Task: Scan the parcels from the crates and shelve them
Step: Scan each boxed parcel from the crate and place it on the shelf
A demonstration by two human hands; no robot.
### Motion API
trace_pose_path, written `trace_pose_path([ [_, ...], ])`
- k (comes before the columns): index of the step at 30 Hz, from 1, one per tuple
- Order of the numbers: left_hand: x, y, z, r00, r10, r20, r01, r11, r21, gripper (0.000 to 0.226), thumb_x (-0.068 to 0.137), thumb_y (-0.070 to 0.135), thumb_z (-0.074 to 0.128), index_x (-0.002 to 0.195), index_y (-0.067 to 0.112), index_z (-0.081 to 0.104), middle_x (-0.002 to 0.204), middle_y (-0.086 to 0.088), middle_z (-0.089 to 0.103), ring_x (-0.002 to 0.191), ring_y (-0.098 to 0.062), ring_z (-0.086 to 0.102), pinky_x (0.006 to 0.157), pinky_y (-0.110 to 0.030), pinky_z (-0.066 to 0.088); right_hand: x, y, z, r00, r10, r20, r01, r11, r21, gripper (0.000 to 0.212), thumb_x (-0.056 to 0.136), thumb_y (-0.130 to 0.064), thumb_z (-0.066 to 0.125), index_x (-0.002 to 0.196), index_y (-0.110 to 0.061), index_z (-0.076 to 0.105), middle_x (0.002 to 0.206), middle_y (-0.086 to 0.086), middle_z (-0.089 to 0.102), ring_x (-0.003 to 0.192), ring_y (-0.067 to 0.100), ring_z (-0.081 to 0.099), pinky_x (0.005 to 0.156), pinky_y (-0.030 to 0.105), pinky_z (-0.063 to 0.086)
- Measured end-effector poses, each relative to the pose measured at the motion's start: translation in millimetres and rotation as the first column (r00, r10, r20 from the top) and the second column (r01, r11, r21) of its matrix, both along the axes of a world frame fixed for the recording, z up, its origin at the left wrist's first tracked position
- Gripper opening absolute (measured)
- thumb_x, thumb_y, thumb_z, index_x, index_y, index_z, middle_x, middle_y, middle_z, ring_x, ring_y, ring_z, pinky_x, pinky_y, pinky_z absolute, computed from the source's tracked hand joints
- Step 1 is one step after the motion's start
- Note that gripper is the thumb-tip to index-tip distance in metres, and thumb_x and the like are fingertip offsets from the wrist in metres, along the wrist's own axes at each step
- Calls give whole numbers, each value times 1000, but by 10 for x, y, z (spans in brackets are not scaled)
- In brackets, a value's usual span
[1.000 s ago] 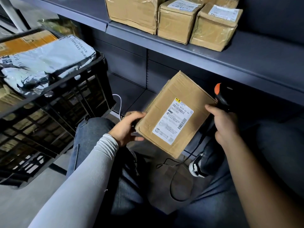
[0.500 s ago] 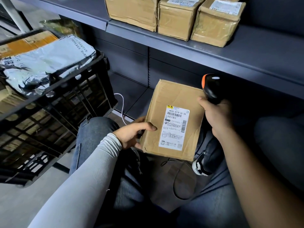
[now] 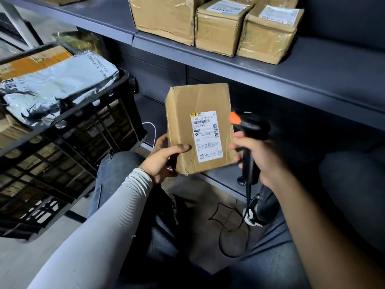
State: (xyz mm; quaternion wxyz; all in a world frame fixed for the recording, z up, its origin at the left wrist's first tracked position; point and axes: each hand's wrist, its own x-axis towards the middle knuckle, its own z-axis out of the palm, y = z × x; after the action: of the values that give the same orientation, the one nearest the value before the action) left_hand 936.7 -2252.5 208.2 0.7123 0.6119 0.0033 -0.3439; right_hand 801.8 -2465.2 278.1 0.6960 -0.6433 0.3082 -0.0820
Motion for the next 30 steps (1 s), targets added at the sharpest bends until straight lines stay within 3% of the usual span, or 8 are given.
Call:
trace_pose_path([
  [2,2,-24,2,1000,-15,6,15,1000,26,96,61,26,91,145,30,46,116,-2,77,107,-24,73,83,-49,59,-28,73,3,996,88,2,-88,996,-13,6,91,-14,71,95,-18,73,78,3,74,55,16,60,51,24,42],
  [5,12,-36,-34,1000,-13,11,12,999,47,99,59,22,92,146,31,44,117,-6,77,108,-29,74,91,-59,58,-46,116,5,989,147,15,-147,989,-12,5,89,-15,73,94,-17,75,80,8,75,57,20,62,51,26,43],
  [10,6,-34,-61,999,41,11,-41,999,6,95,61,15,91,144,24,44,117,-12,76,109,-32,74,98,-59,57,-74,123,28,988,154,20,-154,988,1,24,75,-25,76,96,-13,75,79,10,74,55,20,62,49,26,43],
  [13,16,-14,-75,998,62,-11,-62,998,-5,98,60,17,93,145,22,44,116,-10,77,108,-29,74,97,-57,57,-96,126,41,989,150,12,-149,989,-11,13,89,-14,73,100,-9,74,76,9,72,55,20,62,50,27,43],
  [17,28,6,-65,998,55,-44,-54,998,12,107,49,29,98,144,24,47,113,-4,78,110,-25,73,97,-64,55,-124,126,45,987,163,12,-163,987,-5,12,91,-10,69,102,-7,74,74,8,72,54,21,62,47,25,44],
  [22,27,13,-71,997,55,-51,-54,998,20,100,59,24,95,146,25,46,109,-3,79,98,-22,77,88,-57,60,-139,114,56,980,196,24,-196,980,12,26,83,-17,75,105,-5,73,73,10,70,53,23,61,46,26,44],
  [26,5,0,-51,996,71,-45,-70,997,11,97,60,22,92,145,25,46,103,-1,80,92,-19,78,87,-56,61,-156,94,58,977,214,6,-214,977,12,18,92,-9,67,108,-4,72,68,9,62,53,25,58,48,27,43],
  [30,-22,-10,-28,996,74,-46,-75,997,-13,96,61,20,90,145,25,45,104,-1,80,88,-17,78,74,-48,63,-165,96,29,969,247,10,-247,969,28,23,86,-14,70,108,-6,73,67,9,61,51,23,58,50,27,42],
])
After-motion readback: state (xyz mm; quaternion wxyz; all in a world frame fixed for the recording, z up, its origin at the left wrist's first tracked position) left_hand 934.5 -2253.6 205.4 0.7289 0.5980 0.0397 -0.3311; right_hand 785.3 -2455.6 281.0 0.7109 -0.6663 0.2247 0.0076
